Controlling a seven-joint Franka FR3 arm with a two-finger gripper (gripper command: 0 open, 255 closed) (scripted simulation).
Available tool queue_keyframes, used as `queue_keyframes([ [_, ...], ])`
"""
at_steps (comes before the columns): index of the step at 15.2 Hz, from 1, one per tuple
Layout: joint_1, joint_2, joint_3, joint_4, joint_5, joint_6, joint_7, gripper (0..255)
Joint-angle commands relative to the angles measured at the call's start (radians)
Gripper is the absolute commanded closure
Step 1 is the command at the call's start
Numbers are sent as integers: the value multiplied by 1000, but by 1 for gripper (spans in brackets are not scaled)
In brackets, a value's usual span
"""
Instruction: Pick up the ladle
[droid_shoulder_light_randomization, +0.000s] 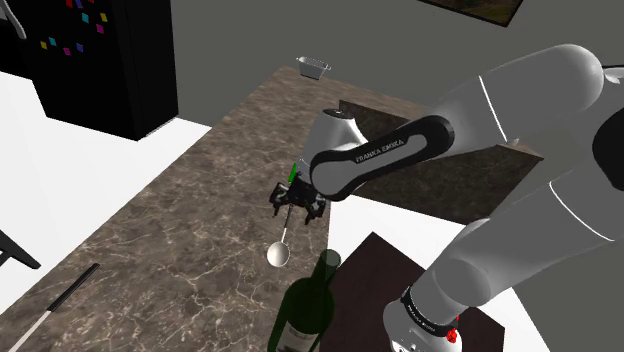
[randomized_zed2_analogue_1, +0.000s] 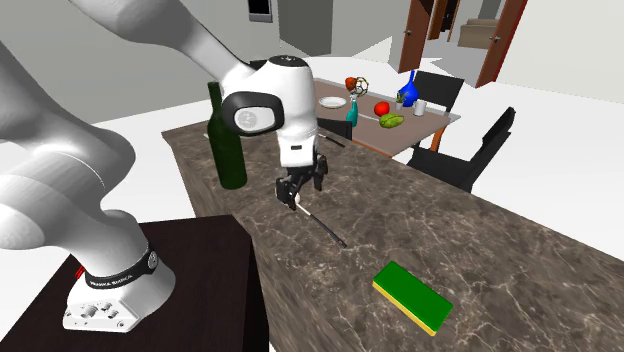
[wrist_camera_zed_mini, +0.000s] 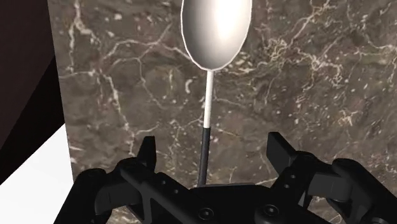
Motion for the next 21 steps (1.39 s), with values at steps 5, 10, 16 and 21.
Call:
queue_keyframes([
  [5,-17,134,32,-3,-19,132,84,0],
  [10,-24,192,38,-10,-45,195,100,0],
  [16,-24,195,38,-8,-48,196,102,255],
  [21,-22,176,37,-8,-37,178,94,255],
])
